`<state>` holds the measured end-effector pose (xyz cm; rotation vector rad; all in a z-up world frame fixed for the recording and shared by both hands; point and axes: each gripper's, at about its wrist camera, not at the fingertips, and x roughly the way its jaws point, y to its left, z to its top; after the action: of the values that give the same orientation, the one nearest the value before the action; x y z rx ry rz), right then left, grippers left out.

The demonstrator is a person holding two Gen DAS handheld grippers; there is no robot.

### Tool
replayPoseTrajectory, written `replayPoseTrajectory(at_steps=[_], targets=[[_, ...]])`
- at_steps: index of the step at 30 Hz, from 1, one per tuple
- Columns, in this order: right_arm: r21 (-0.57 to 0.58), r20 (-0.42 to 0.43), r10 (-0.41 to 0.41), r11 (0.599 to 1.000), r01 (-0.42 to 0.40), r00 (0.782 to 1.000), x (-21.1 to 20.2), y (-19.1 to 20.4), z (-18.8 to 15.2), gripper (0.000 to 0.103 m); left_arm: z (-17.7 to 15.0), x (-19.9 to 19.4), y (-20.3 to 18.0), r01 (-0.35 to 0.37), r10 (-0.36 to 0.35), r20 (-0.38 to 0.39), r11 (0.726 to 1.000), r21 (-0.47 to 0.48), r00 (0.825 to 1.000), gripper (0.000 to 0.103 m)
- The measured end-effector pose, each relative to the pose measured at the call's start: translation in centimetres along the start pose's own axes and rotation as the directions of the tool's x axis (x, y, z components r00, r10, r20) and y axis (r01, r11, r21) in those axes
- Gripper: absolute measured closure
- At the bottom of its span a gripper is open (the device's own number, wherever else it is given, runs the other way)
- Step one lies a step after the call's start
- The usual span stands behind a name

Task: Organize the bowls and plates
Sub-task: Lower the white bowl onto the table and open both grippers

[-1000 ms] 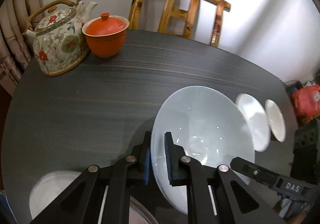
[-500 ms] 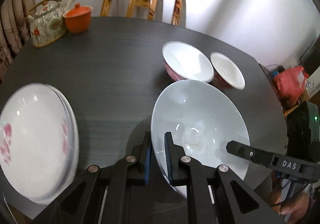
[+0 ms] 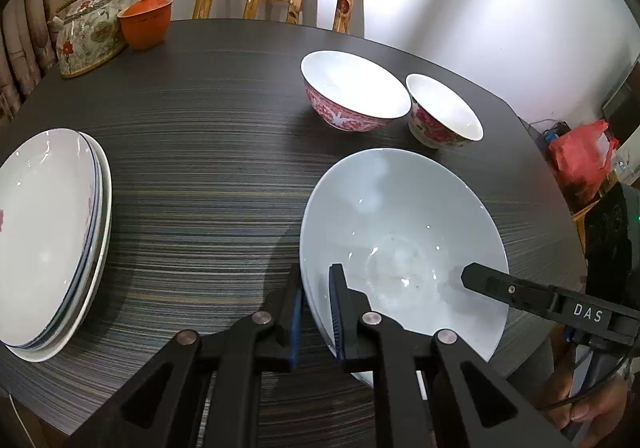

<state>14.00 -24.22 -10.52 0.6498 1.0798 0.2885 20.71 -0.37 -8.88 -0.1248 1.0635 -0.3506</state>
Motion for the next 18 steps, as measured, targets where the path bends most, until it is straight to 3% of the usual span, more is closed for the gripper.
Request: replayPoseTrajectory(at_steps=[8, 14, 18], targets=[[-0.015, 0.016, 0.008, 1.0, -0.007, 1.0, 0.1, 0.1, 0.0, 0.085, 0.0, -1.2, 0.2, 0.003, -0.003, 0.024, 1.0, -0.005, 1.0, 0.079], [-0.072, 0.113, -0.004, 0.997, 0.012, 0.994, -2.1, 0.2, 0.1, 0.082, -0.4, -3.1, 0.7, 0.016, -0.013, 0.071, 0.999, -0.042, 0.997, 0.073], [-0.124, 0.213, -0.046, 0.99, 0.074, 0.976, -4.5, -0.1, -0.5, 0.077, -1.8, -5.0, 0.8, -0.097, 0.103, 0.101, 0.993, -0.07, 0.99, 0.053]])
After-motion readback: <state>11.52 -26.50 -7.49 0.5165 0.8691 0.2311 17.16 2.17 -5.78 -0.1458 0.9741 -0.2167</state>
